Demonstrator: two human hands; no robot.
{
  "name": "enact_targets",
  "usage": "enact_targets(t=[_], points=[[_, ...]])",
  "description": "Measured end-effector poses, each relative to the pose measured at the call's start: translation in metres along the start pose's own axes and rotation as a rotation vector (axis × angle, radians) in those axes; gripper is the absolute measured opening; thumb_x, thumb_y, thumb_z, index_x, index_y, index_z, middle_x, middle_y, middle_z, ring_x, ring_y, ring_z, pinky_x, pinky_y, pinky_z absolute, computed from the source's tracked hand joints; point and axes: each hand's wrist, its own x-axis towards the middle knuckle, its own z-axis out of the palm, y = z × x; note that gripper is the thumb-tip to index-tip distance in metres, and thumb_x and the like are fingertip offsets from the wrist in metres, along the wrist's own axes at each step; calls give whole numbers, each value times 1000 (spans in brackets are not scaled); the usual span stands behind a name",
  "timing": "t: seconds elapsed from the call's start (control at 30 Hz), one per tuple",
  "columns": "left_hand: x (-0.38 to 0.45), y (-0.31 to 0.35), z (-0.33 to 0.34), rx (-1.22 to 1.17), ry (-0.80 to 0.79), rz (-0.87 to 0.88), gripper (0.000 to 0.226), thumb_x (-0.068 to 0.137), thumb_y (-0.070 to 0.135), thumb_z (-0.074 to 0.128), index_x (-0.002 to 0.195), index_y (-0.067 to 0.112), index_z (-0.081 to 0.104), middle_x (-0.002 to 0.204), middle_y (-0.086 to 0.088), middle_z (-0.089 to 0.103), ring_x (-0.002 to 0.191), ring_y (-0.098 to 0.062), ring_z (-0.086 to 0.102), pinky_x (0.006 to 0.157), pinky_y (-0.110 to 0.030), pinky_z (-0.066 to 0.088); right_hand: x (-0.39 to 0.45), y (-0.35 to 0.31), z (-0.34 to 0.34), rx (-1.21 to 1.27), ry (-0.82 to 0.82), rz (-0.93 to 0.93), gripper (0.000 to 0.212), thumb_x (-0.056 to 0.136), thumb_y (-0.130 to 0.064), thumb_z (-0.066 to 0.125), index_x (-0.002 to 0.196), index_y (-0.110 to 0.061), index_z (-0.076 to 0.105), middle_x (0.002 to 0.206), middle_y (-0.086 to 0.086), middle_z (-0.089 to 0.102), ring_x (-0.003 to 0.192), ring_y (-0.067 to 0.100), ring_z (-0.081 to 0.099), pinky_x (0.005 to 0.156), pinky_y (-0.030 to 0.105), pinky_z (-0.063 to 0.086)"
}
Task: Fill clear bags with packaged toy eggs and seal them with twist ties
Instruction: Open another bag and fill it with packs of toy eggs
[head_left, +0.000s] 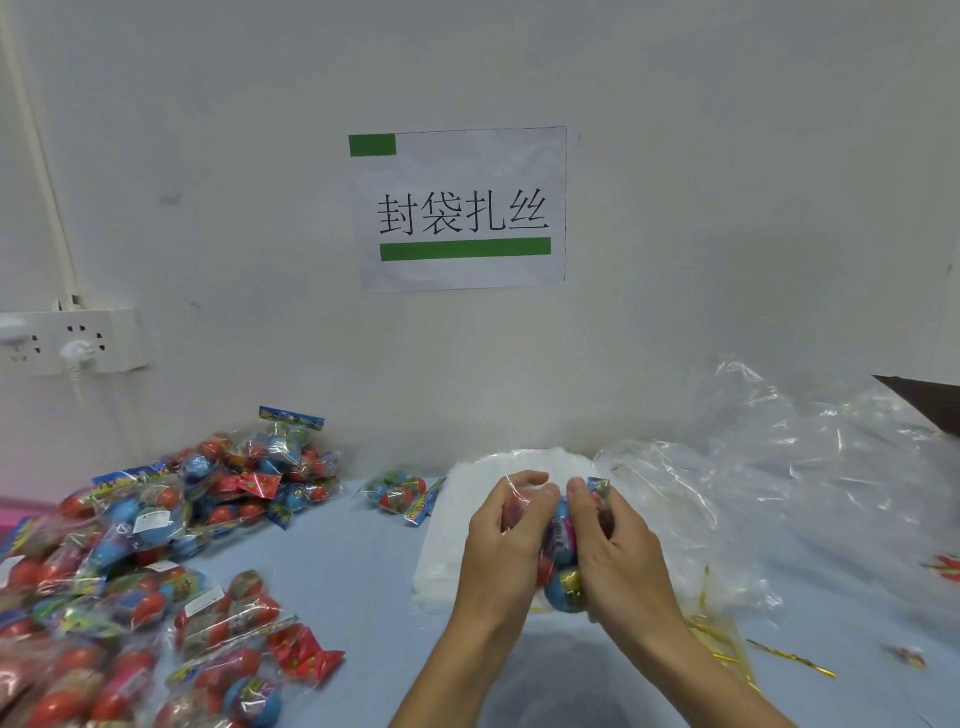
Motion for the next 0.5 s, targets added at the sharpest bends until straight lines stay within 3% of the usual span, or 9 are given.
enact_targets(t=[0.1,0.23,0.33,0.4,0.5], points=[[1,-1,1,39,25,-17,14,95,31,62,100,19,66,99,-6,72,92,-19,73,71,-23,58,-2,0,1,9,-17,-23,41,95,-56,47,84,-19,61,74,-5,69,71,14,68,64,37,59],[4,-3,0,97,120,66,12,95,32,63,93,20,64,87,1,72,88,-19,72,81,-37,60,-6,-4,2,95,-154,-43,28,97,-46,52,90,-21,60,80,-1,70,79,17,69,78,38,57],[4,-3,-1,105,164,101,18,95,40,60,91,23,60,81,8,70,82,-11,70,72,-25,56,-10,-7,1,240,-320,39,30,93,-49,57,105,-23,64,100,1,75,99,20,72,90,44,58],[3,-3,-2,107,161,78,25,98,47,53,92,23,57,77,12,69,76,-3,68,64,-15,51,-11,-9,2,263,-368,83,39,89,-51,59,110,-19,64,105,7,74,101,23,71,89,46,58],[4,-5,-3,131,151,43,26,101,44,48,89,21,55,75,10,65,77,-6,65,69,-23,52,-10,-10,2,296,-367,117,36,91,-42,63,111,-12,65,103,13,73,91,22,71,75,35,55]])
